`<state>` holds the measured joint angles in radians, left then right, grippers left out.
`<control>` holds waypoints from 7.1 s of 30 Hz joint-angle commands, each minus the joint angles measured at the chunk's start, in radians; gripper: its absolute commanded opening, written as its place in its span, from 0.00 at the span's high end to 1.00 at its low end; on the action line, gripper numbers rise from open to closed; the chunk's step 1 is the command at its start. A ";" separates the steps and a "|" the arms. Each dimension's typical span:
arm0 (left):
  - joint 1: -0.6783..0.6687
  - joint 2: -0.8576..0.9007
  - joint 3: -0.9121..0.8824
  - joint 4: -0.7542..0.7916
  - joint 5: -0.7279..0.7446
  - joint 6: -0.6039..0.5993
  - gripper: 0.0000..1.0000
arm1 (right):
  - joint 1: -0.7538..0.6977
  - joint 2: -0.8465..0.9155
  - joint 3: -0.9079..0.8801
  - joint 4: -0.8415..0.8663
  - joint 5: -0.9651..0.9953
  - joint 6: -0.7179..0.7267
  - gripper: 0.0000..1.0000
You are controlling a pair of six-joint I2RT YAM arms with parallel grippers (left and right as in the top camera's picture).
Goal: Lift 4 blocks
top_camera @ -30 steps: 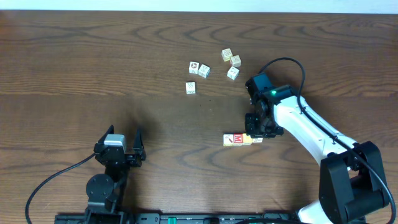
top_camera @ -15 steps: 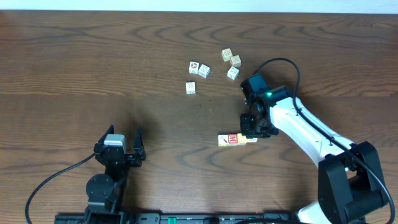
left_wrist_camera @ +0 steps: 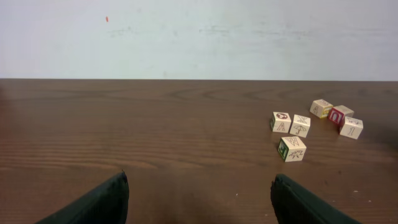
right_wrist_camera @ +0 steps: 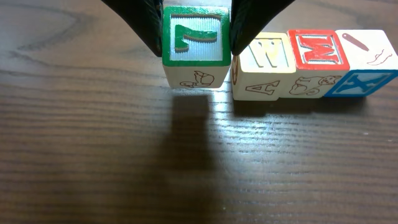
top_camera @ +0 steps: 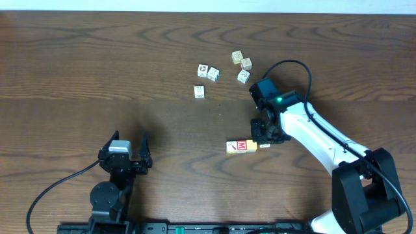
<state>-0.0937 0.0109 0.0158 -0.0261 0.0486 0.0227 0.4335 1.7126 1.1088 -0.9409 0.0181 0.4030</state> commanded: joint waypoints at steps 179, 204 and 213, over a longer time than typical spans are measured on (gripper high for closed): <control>-0.002 -0.004 -0.012 -0.044 -0.016 -0.005 0.27 | -0.131 -0.009 -0.116 0.048 -0.002 -0.034 0.96; -0.002 -0.004 -0.012 -0.044 -0.016 -0.005 0.27 | -0.099 -0.009 -0.193 0.167 -0.103 -0.097 0.91; -0.002 -0.004 -0.012 -0.044 -0.016 -0.005 0.27 | -0.098 -0.009 -0.193 0.169 -0.155 -0.089 0.93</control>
<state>-0.0937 0.0109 0.0158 -0.0261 0.0486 0.0227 0.3248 1.7073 0.9207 -0.7757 -0.0963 0.3244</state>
